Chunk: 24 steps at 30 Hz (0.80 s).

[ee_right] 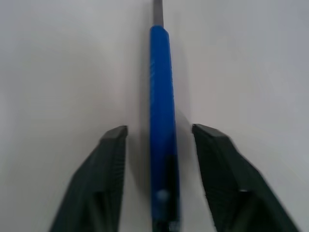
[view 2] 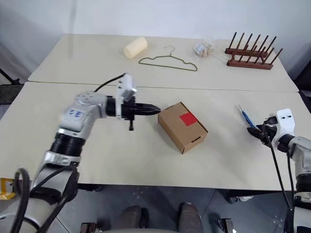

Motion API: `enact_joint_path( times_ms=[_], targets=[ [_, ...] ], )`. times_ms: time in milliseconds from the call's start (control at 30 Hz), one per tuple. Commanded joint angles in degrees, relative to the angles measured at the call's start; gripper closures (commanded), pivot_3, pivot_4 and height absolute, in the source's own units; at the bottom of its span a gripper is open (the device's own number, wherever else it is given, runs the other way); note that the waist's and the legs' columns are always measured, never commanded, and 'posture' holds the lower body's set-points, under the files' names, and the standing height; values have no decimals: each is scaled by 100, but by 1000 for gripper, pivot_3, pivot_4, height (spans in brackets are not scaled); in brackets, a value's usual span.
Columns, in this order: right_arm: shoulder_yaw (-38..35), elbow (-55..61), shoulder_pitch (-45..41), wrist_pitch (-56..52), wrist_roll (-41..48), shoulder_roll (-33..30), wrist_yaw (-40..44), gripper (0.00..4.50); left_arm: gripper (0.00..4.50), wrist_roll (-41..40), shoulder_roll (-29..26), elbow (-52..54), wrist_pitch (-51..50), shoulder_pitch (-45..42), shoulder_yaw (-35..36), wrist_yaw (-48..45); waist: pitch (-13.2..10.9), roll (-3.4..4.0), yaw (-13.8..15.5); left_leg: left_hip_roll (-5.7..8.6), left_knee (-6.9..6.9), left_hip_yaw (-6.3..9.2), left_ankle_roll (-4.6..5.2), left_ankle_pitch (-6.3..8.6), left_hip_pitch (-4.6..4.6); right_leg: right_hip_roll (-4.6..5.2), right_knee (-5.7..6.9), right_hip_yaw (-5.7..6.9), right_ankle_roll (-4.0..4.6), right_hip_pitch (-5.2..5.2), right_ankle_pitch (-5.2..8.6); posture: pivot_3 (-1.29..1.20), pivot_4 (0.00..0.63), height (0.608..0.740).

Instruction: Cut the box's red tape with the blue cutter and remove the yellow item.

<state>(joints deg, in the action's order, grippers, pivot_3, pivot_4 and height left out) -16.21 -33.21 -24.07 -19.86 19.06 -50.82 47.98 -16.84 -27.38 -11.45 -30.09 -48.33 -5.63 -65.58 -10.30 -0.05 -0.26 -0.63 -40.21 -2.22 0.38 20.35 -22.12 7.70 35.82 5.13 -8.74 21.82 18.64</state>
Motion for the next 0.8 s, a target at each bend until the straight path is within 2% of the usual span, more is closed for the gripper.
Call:
enact_joint_path(
  times_ms=[33, 100, 133, 200, 433, 567, 667, 800],
  targets=[
    [-470, 451, -57, 478, 245, -450, 539, 1473, 4500, -205, -596, 634, -146, 427, 354, -119, -4, 6, 2, 1, -1, 0, 0, 0, 0, 1, 0, -1, 0, 0, 0, 0, 150, 740],
    [-465, 921, -138, 141, 588, -512, 1011, 1473, 4500, -198, -947, 913, -242, 829, 469, -61, -4, 9, 3, -1, 0, 1, 0, 0, 1, 1, 0, -1, 0, -1, 0, 0, 150, 740],
    [-360, 1152, -234, 61, 685, -472, 1175, 1639, 4500, -220, -1052, 1075, -305, 1044, 519, 1, -4, 9, -13, -2, -1, 3, 0, 0, 3, -1, 0, 0, 0, -3, 0, 0, 150, 740],
    [17, 1320, -442, 64, 557, -362, 1344, 2203, 4500, -324, -1093, 1390, -459, 1366, 565, 128, -4, 8, -5, -6, -1, 9, 0, 0, 9, -4, -1, -5, 3, -8, -2, 0, 150, 740],
    [1555, 182, -1227, 2156, -1292, 341, 917, 4475, 4500, 157, -754, 1583, -359, 1640, -137, 678, -6, 6, 99, 3, -21, 9, 0, 0, 6, 2, -2, -2, 7, -21, -4, 0, 150, 740],
    [2011, -668, -1654, 2812, -1881, 899, 391, 4475, 4500, 365, 10, 1151, -559, 1313, -394, 1432, -6, 6, 99, 3, -21, 10, 0, 0, 0, 1, -2, 2, 6, -16, -5, 0, 150, 740],
    [2088, -728, -1658, 2932, -1870, 1078, 618, 4475, 4500, 415, 317, 1057, -657, 1181, -523, 1628, -6, 6, 58, -1, -18, 12, -2, -1, -2, -3, -2, 7, 6, -15, -5, 0, 150, 740],
    [2100, -106, -1341, 2704, -1562, 990, 1385, 4475, 4500, 447, 473, 947, -758, 1085, -589, 1817, -6, 6, 1, -3, -10, 15, -2, -1, 1, -3, -2, 12, 6, -15, -5, 0, 150, 740]
  ],
)
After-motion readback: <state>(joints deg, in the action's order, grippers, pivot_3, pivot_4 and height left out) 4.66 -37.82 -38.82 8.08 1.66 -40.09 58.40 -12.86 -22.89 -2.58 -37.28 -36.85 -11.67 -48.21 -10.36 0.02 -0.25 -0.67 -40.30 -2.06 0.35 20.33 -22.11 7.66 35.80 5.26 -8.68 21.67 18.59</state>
